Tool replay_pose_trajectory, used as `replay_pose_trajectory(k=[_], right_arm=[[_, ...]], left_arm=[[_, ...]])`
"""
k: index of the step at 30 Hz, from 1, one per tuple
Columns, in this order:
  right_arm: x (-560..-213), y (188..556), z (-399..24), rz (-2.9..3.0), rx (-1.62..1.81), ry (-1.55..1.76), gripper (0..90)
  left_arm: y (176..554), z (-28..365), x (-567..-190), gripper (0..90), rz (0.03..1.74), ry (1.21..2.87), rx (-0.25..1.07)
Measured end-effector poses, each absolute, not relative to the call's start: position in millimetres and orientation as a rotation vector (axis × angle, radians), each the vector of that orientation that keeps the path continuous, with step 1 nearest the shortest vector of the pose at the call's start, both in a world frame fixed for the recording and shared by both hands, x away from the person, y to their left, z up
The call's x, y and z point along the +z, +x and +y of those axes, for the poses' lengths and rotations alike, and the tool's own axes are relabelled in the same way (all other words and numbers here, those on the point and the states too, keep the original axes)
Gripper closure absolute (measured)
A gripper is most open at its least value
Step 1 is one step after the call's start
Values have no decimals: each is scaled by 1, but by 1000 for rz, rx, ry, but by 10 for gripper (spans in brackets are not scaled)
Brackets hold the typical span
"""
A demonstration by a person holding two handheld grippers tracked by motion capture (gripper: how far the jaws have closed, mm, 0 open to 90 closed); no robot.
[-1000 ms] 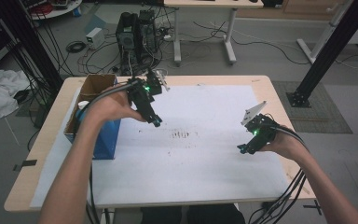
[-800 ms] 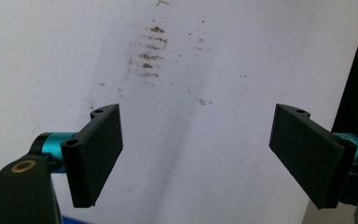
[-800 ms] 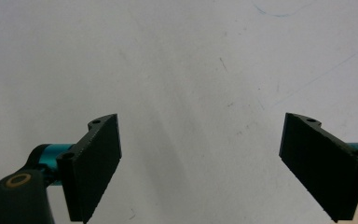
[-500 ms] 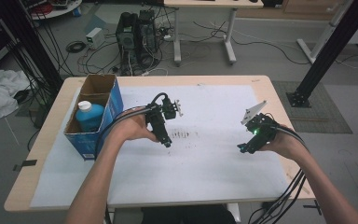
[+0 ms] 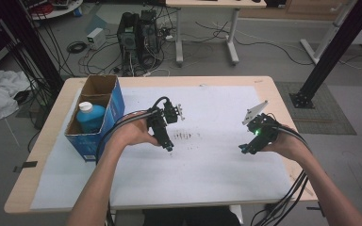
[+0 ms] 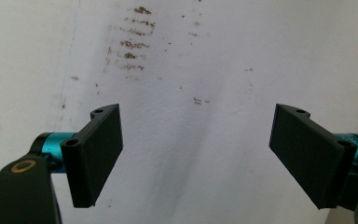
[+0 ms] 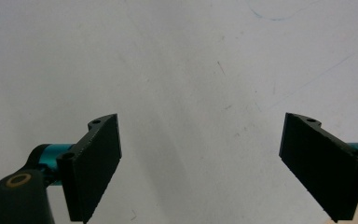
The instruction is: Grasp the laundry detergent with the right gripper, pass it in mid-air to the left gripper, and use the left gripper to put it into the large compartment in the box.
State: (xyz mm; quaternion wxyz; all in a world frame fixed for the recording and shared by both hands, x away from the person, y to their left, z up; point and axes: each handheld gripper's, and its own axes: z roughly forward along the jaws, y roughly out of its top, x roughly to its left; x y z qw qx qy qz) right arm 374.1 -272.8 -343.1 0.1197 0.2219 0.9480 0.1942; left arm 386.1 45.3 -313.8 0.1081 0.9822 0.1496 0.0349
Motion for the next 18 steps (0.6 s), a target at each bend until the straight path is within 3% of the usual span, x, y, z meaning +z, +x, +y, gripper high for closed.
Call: replay_pose_trajectory(k=[18], right_arm=[[-340,373,-272,2772,567,638,120]], left_arm=[[382,47,-311,174,436,2877,115]])
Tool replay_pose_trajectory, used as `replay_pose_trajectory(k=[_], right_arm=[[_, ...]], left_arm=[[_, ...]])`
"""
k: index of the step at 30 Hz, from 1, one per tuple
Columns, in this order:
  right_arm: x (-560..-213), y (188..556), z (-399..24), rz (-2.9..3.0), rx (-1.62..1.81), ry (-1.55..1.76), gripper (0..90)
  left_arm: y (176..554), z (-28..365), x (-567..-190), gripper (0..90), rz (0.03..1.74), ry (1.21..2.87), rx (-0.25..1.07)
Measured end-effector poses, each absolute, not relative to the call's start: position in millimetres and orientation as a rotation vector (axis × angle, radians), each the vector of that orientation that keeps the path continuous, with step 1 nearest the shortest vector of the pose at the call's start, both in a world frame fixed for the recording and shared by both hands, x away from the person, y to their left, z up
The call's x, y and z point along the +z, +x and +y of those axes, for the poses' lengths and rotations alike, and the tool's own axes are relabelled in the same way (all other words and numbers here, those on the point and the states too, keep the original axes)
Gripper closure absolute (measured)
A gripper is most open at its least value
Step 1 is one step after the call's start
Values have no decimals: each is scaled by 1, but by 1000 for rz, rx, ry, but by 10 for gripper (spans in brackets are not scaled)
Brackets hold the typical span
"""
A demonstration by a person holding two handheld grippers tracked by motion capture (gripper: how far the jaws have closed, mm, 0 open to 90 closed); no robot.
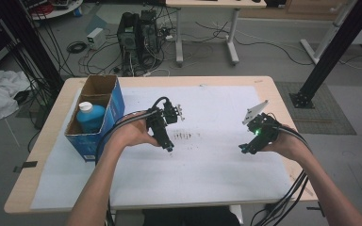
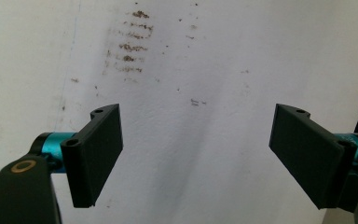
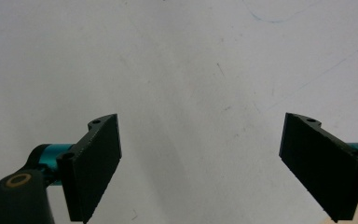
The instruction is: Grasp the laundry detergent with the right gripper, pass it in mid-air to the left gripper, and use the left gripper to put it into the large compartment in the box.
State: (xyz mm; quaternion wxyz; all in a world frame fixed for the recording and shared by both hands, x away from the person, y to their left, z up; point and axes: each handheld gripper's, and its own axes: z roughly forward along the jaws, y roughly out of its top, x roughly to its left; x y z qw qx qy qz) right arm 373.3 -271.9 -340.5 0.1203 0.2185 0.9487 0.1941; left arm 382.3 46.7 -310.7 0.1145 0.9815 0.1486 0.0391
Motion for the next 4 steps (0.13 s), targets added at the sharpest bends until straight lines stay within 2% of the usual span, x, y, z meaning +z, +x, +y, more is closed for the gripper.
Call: replay_pose_trajectory(k=[4], right_arm=[[-341,373,-271,2768,571,633,120]], left_arm=[[382,48,-311,174,437,2876,114]])
